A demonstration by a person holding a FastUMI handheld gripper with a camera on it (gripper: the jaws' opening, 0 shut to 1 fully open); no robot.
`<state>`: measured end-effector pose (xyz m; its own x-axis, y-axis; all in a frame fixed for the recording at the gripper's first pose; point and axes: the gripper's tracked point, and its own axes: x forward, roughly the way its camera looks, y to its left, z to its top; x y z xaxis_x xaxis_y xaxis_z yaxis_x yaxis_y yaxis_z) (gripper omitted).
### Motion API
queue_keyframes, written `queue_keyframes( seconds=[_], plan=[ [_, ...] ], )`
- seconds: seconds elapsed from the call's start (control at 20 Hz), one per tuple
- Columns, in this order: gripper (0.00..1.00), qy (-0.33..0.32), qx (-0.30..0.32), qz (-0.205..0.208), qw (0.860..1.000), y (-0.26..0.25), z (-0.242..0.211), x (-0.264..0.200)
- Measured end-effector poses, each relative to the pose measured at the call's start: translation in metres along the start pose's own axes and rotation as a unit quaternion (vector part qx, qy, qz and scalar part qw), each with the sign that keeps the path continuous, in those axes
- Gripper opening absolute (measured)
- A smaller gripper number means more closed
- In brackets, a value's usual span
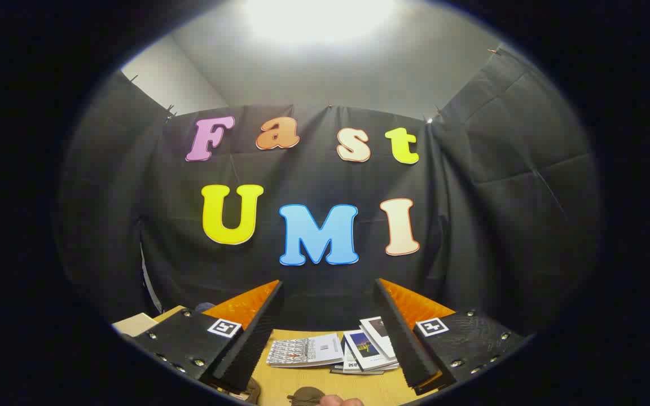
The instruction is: Open the storage box then place both shoes into the box .Put the left shoe in first, then the right shoe, with the right side of both shoes facing outward in a uniform manner.
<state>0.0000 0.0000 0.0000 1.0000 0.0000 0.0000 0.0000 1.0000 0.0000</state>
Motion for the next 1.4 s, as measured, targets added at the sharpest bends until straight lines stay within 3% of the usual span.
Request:
queue_keyframes(
  seconds=[0.6,1.05,1.4],
  plan=[
    [0.97,-0.005,-0.002,0.013,1.0,0.01,0.006,0.002],
    [0.97,0.014,0.015,0.028,0.999,0.019,-0.018,0.011],
    [0.97,0.043,0.046,0.102,0.993,0.076,-0.053,0.022]
  ],
)
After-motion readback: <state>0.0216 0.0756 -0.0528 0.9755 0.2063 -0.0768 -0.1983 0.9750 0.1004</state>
